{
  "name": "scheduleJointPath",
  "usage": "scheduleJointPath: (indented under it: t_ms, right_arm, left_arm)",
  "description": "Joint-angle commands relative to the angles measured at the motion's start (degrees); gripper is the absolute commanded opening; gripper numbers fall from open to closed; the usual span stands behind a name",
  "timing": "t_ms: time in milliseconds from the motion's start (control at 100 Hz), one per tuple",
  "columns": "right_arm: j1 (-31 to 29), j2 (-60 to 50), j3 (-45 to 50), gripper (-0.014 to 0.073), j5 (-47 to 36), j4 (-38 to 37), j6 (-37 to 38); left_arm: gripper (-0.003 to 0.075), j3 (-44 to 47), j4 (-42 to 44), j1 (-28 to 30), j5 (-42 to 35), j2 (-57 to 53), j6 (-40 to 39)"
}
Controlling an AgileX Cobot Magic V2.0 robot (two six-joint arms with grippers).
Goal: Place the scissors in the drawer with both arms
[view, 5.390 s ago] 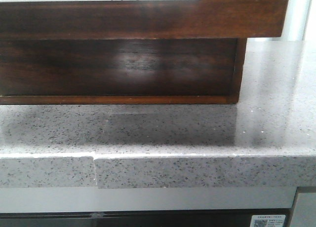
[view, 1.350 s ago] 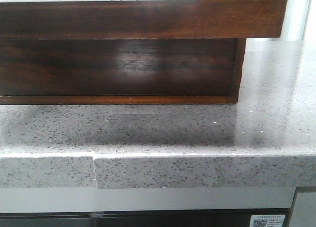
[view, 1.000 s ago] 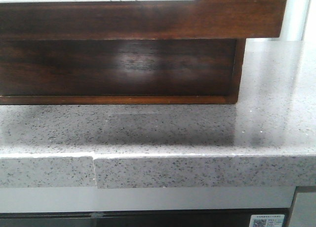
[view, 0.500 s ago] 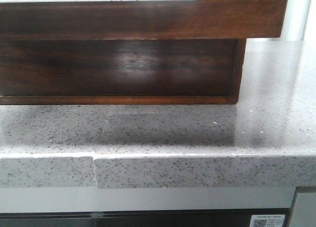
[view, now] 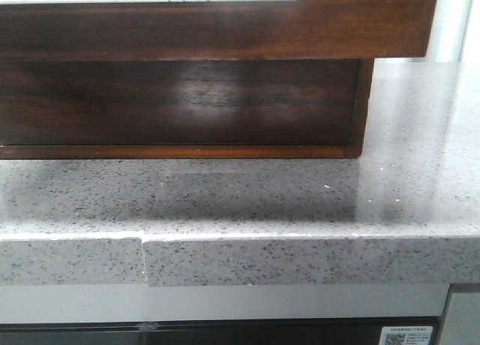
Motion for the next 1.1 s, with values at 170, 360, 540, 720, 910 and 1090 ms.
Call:
scheduleJointPath:
  t_ms: [170, 360, 540, 720, 910, 1090]
  right_arm:
    - [-0.21, 0.44, -1.31, -0.0069, -3.65, -0.4, -0.06]
    - [-0.21, 0.44, -1.31, -0.0069, -3.65, -0.4, -0.06]
    - [-0.21, 0.44, -1.31, -0.0069, -3.65, -0.4, -0.06]
    - [-0.21, 0.44, -1.31, -0.0069, -3.65, -0.4, -0.06]
    - [-0.21, 0.44, -1.31, -0.0069, -3.65, -0.4, -0.06]
    - [-0.21, 0.44, -1.31, -0.0069, -3.63, -0.4, -0.06]
  left_arm:
    - [-0.002, -1.86, -1.45, -0.57, -4.25, 0.63, -0.5]
    - [-0.002, -1.62, 0.32, -0.35, -4.25, -0.02, -0.5]
    - [-0.002, 6.07, 5.35, 0.51, -13.1, -5.39, -0.9]
    - [-0.002, 19.58, 13.54, 2.46, -22.62, -14.52, -9.34]
    - [-0.002, 31.84, 18.01, 5.55, -31.64, -21.95, -16.18]
    - [-0.002, 38.32, 26.57, 6.77, -36.0, -21.85, -27.88]
